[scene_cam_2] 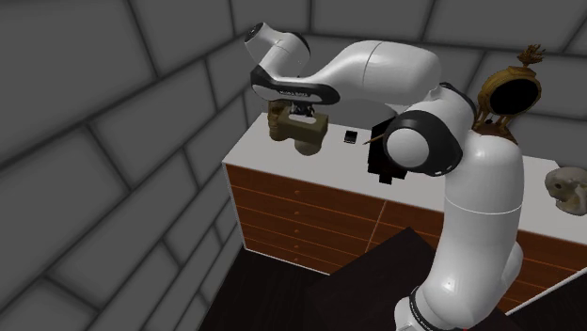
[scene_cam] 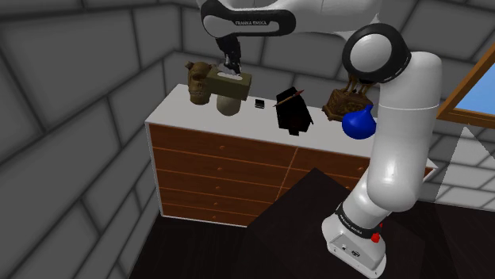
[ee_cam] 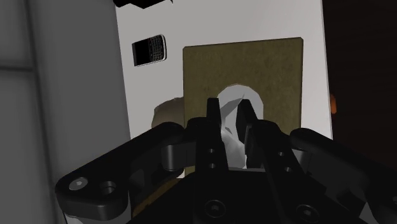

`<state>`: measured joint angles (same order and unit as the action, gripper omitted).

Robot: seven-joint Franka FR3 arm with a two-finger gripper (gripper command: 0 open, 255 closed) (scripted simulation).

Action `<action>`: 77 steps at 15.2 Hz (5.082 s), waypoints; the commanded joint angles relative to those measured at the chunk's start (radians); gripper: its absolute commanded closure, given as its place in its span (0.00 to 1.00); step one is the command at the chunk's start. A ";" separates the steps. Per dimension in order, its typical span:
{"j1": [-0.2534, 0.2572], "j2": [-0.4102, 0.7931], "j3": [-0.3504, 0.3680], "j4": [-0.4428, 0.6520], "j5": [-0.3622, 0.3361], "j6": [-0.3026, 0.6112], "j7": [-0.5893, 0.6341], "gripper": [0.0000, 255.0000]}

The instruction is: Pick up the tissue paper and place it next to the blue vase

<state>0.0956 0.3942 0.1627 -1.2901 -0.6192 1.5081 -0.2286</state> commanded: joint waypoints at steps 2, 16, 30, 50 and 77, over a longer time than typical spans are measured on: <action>0.005 0.009 -0.001 0.051 -0.002 -0.037 -0.021 1.00; 0.021 0.022 -0.008 0.236 -0.018 -0.179 -0.116 1.00; -0.148 -0.550 -0.095 -0.524 0.048 0.111 -0.212 1.00; -0.289 -1.061 -0.383 -0.993 -0.080 0.289 -0.544 1.00; -0.422 -1.229 -0.929 -0.971 -0.329 0.506 -1.060 1.00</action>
<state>-0.3257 -0.8341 -0.7595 -2.2541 -0.9430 2.0054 -1.2901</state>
